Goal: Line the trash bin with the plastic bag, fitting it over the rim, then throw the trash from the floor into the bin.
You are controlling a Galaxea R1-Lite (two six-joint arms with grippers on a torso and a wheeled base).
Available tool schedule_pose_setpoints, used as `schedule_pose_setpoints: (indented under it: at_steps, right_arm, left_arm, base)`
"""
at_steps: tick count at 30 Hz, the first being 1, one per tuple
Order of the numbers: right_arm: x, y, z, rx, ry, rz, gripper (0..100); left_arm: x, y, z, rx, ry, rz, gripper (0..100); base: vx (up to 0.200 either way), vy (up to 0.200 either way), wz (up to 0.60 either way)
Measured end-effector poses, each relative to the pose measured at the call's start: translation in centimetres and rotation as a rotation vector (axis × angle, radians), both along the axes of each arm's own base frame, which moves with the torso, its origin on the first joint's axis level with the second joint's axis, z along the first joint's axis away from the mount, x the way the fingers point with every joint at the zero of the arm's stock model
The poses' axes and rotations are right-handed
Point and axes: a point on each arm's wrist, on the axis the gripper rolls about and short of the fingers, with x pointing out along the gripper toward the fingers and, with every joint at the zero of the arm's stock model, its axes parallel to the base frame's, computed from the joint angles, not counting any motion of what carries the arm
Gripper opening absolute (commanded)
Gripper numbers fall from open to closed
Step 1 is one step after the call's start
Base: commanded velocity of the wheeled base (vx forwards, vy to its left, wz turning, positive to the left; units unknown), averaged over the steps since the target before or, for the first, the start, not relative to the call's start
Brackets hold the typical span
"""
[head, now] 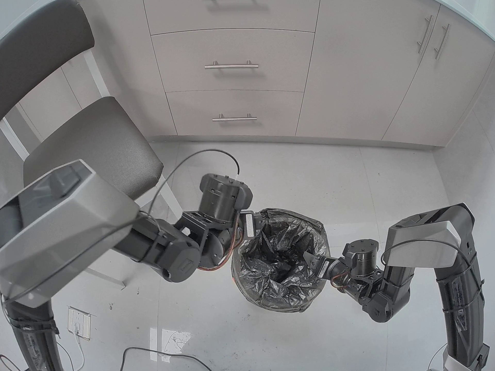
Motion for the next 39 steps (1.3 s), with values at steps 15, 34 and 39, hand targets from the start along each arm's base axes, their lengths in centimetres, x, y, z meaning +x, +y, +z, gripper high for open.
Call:
schedule_pose_setpoints:
  at_steps: [15, 34, 39]
  right_arm:
    - [-0.2, -0.3, 0.0, 0.026, 0.018, 0.017, 100]
    - [-0.2, -0.5, -0.1, 0.019, 0.021, 0.012, 100]
    - [-0.3, -0.5, -0.2, 0.015, 0.023, 0.01, 100]
  left_arm:
    - [-7.3, 8.4, 15.5, -0.101, -0.191, 0.052, 100]
    - [-28.6, 25.5, 20.6, 0.078, -0.302, 0.44, 100]
    - [-34.3, 26.4, 17.3, 0.111, -0.302, 0.538, 100]
  base:
    - [0.0, 0.0, 0.0]
    - [0.0, 0.0, 0.0]
    - [0.0, 0.0, 0.0]
